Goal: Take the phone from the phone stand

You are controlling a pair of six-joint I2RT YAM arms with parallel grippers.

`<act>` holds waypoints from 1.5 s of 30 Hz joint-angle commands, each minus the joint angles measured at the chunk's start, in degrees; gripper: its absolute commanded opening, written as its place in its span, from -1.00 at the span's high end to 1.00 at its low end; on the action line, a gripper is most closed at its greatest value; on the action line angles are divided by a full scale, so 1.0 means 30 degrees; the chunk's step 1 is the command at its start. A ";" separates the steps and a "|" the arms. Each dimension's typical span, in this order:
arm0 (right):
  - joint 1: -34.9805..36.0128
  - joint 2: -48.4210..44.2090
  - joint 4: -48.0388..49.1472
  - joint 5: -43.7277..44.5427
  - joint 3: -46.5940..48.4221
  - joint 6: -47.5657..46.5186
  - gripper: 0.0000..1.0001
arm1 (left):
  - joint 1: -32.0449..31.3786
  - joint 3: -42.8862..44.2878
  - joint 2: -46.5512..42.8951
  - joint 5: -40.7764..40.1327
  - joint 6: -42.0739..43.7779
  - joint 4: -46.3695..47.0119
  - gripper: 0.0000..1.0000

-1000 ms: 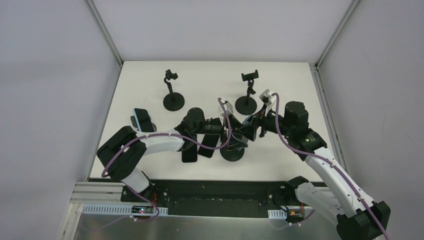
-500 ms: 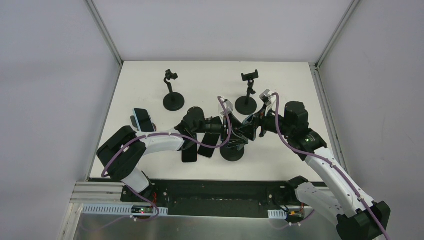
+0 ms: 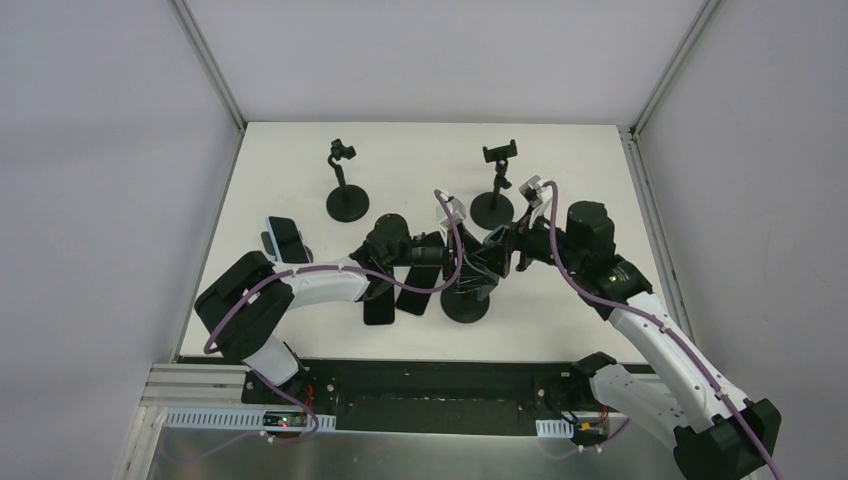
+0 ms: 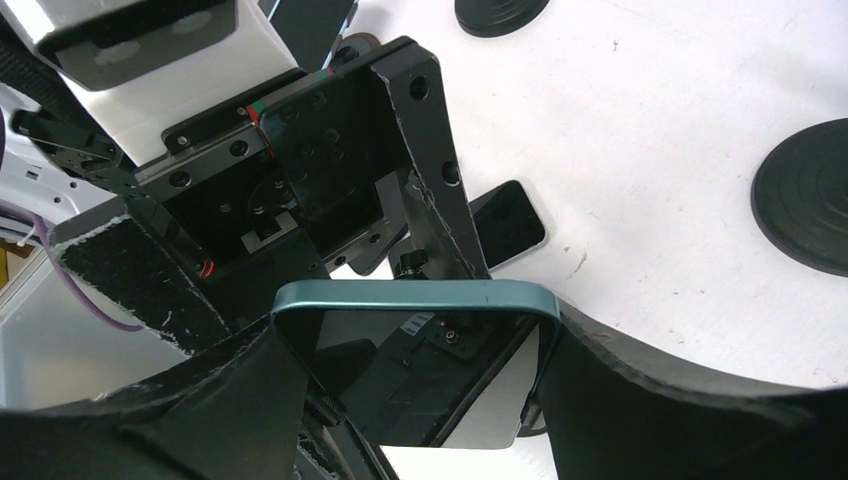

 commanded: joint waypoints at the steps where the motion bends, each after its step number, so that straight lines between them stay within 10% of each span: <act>1: 0.0132 0.0043 -0.1049 0.1260 0.0514 0.1442 1.00 | -0.0089 -0.1009 -0.1507 -0.1833 0.0904 0.0704 1.00; 24: -0.0354 0.0464 -0.1292 0.8983 -0.0878 -0.1042 1.00 | -0.1128 -0.0549 -0.1491 0.1590 0.1302 0.0663 1.00; 45: -0.3227 0.0742 0.0209 0.5466 -0.2428 -0.3774 1.00 | -0.1295 -0.1714 -0.2399 0.2386 0.2210 0.0057 1.00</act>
